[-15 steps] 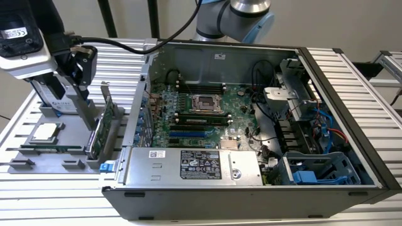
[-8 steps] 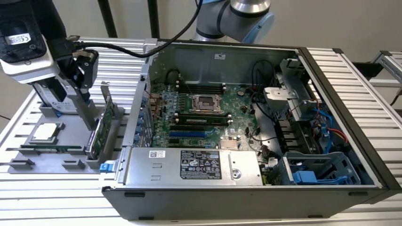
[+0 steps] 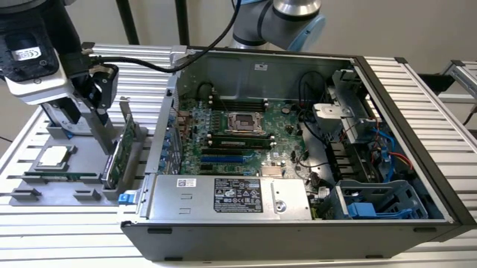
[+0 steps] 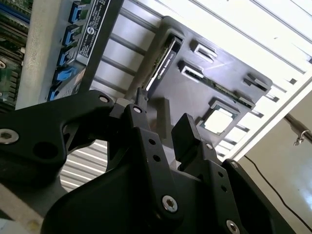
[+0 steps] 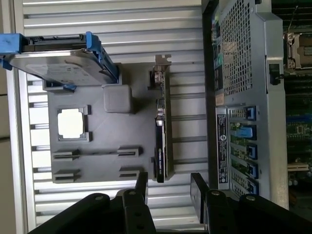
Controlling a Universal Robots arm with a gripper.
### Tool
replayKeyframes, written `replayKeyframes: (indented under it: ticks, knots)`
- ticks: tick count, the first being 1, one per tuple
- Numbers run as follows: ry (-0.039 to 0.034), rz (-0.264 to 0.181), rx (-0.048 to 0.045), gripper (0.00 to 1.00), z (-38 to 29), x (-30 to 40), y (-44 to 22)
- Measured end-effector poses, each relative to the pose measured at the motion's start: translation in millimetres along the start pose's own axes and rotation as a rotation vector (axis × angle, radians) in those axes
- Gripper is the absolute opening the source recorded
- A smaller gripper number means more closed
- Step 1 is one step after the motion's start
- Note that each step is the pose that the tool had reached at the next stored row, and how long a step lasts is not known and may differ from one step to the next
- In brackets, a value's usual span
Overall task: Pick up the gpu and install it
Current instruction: 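Pick up the gpu and move the gpu toward the slot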
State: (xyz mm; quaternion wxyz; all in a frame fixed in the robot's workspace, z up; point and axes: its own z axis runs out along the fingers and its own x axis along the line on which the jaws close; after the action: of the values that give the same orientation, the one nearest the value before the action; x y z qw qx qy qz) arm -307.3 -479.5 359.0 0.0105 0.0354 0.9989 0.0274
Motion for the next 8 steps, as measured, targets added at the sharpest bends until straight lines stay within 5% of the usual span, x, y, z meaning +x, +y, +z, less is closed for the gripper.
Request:
replayKeyframes:
  ticks: [8]
  knots:
    - [0.0001,0.000,0.0000,1.00,4.8,0.1,-0.3]
